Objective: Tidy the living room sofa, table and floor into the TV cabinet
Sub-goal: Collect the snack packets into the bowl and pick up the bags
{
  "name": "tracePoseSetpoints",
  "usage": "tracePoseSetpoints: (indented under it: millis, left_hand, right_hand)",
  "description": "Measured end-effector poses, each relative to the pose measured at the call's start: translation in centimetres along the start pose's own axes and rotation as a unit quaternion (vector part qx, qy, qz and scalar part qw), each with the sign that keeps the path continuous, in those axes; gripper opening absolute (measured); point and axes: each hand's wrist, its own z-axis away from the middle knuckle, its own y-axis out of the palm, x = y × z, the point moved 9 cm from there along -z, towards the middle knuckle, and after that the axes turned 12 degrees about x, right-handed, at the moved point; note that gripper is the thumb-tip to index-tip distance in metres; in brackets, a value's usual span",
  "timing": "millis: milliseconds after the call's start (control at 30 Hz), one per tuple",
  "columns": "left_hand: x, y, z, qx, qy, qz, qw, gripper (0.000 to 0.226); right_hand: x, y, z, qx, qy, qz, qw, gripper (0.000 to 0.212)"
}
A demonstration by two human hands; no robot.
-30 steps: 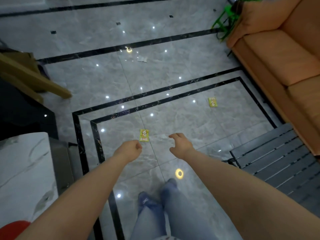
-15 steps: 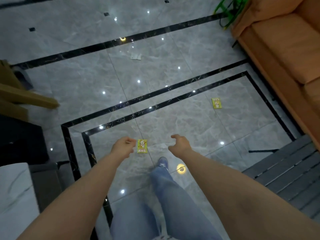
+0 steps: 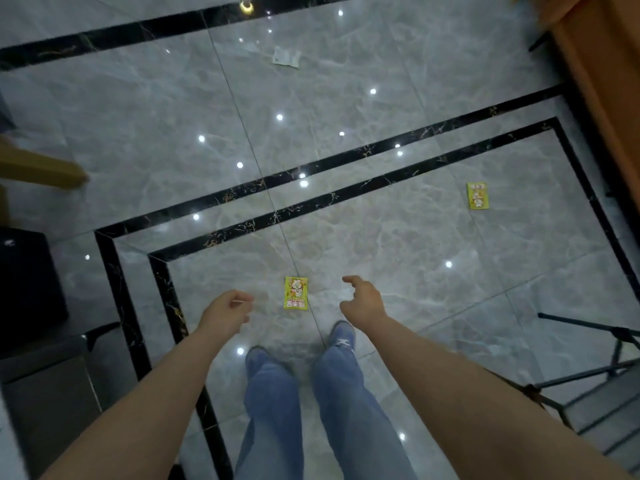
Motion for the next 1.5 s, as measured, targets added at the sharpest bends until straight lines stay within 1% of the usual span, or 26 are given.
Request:
tracePoseSetpoints:
  millis: [100, 267, 467, 600, 667, 700, 800, 867, 900, 933, 967, 1000, 1067, 1133, 1200, 1233, 1300, 1367, 1433, 1500]
  left_hand:
    - [1.0, -0.2, -4.8, 0.004, 0.002, 0.002, 1.000, 0.007]
    - [4.2, 2.5, -15.9, 0.036, 0.017, 0.008, 0.999, 0.010]
    - [9.4, 7.1, -29.8, 0.071, 0.009, 0.015, 0.997, 0.012]
    - [13.7, 9.6, -38.3, 0.068, -0.020, 0.001, 0.997, 0.031]
    - [15.8, 10.2, -40.5, 0.061, -0.041, 0.001, 0.997, 0.044]
    - [17.0, 10.8, -41.7, 0.059, -0.044, 0.001, 0.997, 0.047]
    - [19.0, 12.1, -43.8, 0.050, -0.045, 0.010, 0.998, 0.044]
    - [20.3, 12.8, -45.5, 0.060, -0.052, 0.028, 0.996, 0.050]
    - [22.3, 13.3, -47.5, 0.075, -0.056, 0.037, 0.995, 0.056]
    - [23.5, 13.7, -48.9, 0.089, -0.062, 0.043, 0.993, 0.066]
    - [23.1, 14.2, -49.6, 0.106, -0.063, 0.043, 0.991, 0.076]
    - [23.1, 14.5, -50.1, 0.107, -0.060, 0.055, 0.991, 0.078]
    - [21.3, 14.0, -49.6, 0.071, -0.053, 0.078, 0.993, 0.065]
    - [16.1, 12.7, -45.1, 0.028, -0.046, 0.077, 0.996, 0.048]
    - [12.9, 11.9, -42.2, 0.013, -0.029, 0.059, 0.998, 0.031]
    - [11.2, 11.6, -39.9, 0.015, -0.019, 0.053, 0.998, 0.028]
    - [8.7, 11.5, -36.2, 0.041, -0.005, 0.072, 0.997, 0.032]
    - [6.4, 11.4, -31.7, 0.075, -0.009, 0.102, 0.992, 0.031]
    - [4.5, 11.3, -26.9, 0.092, -0.009, 0.118, 0.989, 0.030]
    - [2.0, 10.5, -22.1, 0.094, -0.002, 0.091, 0.991, 0.033]
  right_hand:
    - [-0.6, 2.4, -4.9, 0.009, -0.003, 0.002, 1.000, 0.059]
    - [-3.7, 7.9, -15.7, 0.023, -0.009, 0.025, 0.999, 0.061]
    - [-9.0, 13.4, -29.4, 0.025, 0.029, -0.005, 0.999, 0.068]
    - [-12.2, 16.9, -38.0, 0.018, 0.063, -0.011, 0.998, 0.070]
    - [-13.2, 18.0, -40.0, 0.004, 0.083, -0.026, 0.996, 0.064]
    - [-14.0, 18.7, -41.0, -0.002, 0.090, -0.036, 0.995, 0.059]
    - [-15.1, 20.0, -42.3, -0.020, 0.099, -0.086, 0.991, 0.053]
    - [-15.2, 20.5, -42.8, -0.033, 0.097, -0.130, 0.986, 0.053]
    - [-15.3, 20.6, -43.0, -0.034, 0.096, -0.144, 0.984, 0.052]
    - [-15.1, 20.7, -43.0, -0.024, 0.100, -0.155, 0.982, 0.049]
    - [-14.9, 20.6, -43.3, -0.007, 0.095, -0.164, 0.982, 0.043]
    - [-14.7, 20.8, -43.4, 0.020, 0.087, -0.169, 0.982, 0.034]
    - [-13.7, 20.3, -43.1, 0.048, 0.062, -0.188, 0.979, 0.016]
    - [-12.5, 18.4, -41.7, 0.028, 0.038, -0.216, 0.975, 0.016]
    - [-11.4, 16.2, -39.9, 0.006, 0.015, -0.231, 0.973, 0.026]
    - [-10.6, 15.0, -37.9, 0.005, 0.000, -0.252, 0.968, 0.025]
    - [-9.3, 13.4, -34.8, 0.012, -0.029, -0.299, 0.954, 0.018]
    - [-8.2, 11.3, -30.7, 0.009, -0.039, -0.330, 0.943, 0.019]
    - [-7.2, 9.6, -26.3, 0.009, -0.043, -0.344, 0.938, 0.018]
    - [-6.1, 7.8, -21.7, 0.008, -0.042, -0.360, 0.932, 0.017]
